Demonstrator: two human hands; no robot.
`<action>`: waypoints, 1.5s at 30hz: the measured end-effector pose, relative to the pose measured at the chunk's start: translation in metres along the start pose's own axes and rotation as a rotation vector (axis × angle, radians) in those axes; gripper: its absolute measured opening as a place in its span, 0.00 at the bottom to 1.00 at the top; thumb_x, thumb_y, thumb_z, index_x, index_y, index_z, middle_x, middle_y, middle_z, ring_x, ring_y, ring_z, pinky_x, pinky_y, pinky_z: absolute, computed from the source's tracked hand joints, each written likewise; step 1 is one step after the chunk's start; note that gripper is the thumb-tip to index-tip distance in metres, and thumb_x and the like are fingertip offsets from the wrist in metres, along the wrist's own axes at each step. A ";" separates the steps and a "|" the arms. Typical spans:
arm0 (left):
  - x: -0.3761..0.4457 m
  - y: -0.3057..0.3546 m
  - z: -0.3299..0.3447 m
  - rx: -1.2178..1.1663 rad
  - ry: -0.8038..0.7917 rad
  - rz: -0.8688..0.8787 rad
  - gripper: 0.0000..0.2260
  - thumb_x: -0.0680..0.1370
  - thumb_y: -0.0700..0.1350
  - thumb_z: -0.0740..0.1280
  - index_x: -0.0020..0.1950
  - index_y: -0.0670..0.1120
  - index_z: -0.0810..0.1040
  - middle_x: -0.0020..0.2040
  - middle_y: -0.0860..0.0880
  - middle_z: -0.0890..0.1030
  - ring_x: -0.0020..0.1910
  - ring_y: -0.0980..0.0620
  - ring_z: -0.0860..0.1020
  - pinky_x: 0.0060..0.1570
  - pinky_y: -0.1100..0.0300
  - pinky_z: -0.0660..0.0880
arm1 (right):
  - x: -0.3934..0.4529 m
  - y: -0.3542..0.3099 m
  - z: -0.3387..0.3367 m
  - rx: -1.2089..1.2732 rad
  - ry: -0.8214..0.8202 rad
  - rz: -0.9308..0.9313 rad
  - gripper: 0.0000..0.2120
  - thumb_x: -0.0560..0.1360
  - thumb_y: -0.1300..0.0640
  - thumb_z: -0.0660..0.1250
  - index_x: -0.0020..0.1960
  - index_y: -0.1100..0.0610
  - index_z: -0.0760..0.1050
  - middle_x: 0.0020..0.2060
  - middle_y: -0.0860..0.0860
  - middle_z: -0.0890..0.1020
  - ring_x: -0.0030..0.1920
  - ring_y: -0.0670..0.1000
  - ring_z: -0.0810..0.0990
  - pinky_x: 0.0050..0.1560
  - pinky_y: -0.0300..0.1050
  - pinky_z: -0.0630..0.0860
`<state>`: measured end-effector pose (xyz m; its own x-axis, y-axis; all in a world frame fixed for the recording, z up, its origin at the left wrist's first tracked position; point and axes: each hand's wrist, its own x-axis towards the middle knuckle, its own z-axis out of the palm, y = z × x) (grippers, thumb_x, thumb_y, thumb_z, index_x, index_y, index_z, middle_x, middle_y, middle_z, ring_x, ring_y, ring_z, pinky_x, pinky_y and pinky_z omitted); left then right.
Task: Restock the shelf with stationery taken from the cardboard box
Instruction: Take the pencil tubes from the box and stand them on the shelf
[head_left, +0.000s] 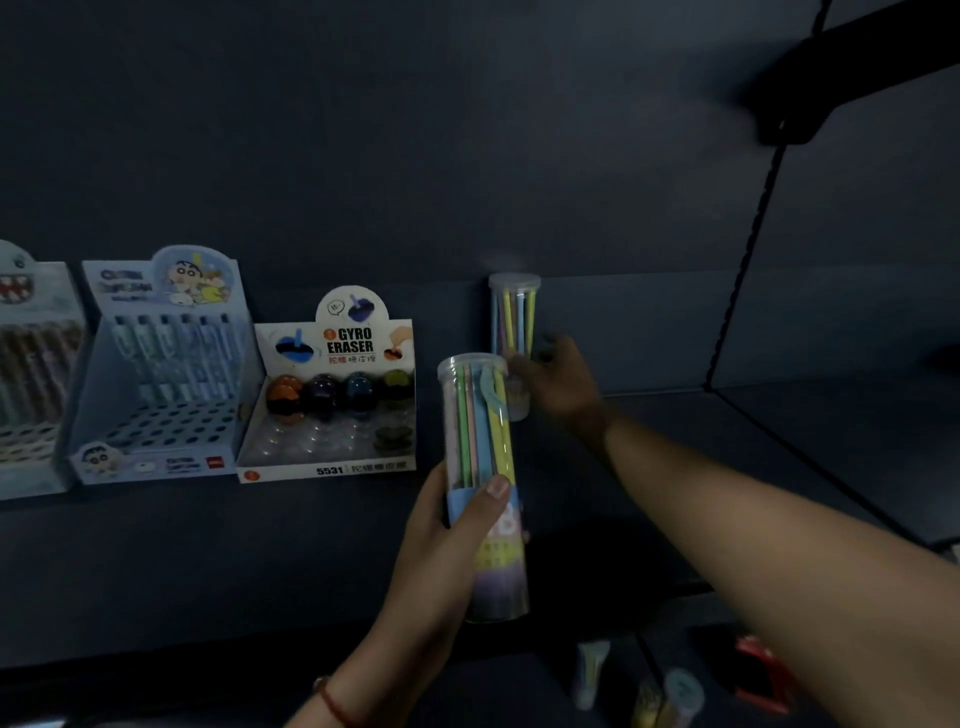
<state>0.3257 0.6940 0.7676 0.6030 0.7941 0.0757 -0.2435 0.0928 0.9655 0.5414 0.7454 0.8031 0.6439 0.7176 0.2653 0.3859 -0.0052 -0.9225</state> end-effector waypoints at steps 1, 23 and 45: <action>-0.001 0.000 -0.001 -0.008 -0.015 0.004 0.20 0.68 0.56 0.68 0.59 0.55 0.77 0.50 0.46 0.85 0.46 0.47 0.84 0.41 0.57 0.80 | -0.015 -0.004 -0.003 0.027 0.016 0.036 0.25 0.76 0.47 0.69 0.66 0.60 0.68 0.52 0.50 0.77 0.48 0.47 0.78 0.43 0.35 0.76; -0.002 0.026 -0.035 0.597 -0.419 0.365 0.23 0.81 0.60 0.56 0.76 0.64 0.58 0.67 0.60 0.70 0.66 0.64 0.69 0.63 0.67 0.67 | -0.212 -0.037 0.000 0.079 -0.195 0.100 0.18 0.71 0.59 0.74 0.58 0.45 0.76 0.50 0.46 0.85 0.50 0.45 0.84 0.53 0.46 0.81; 0.002 -0.002 -0.080 1.511 -0.368 0.590 0.25 0.78 0.65 0.47 0.65 0.56 0.75 0.60 0.57 0.73 0.58 0.56 0.70 0.59 0.60 0.66 | -0.068 0.024 -0.004 -0.235 -0.019 0.048 0.26 0.69 0.58 0.77 0.65 0.52 0.72 0.56 0.47 0.80 0.52 0.45 0.78 0.49 0.38 0.74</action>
<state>0.2671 0.7436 0.7458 0.8902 0.3112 0.3328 0.2860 -0.9502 0.1234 0.5095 0.6941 0.7638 0.6534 0.7259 0.2148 0.4997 -0.2005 -0.8427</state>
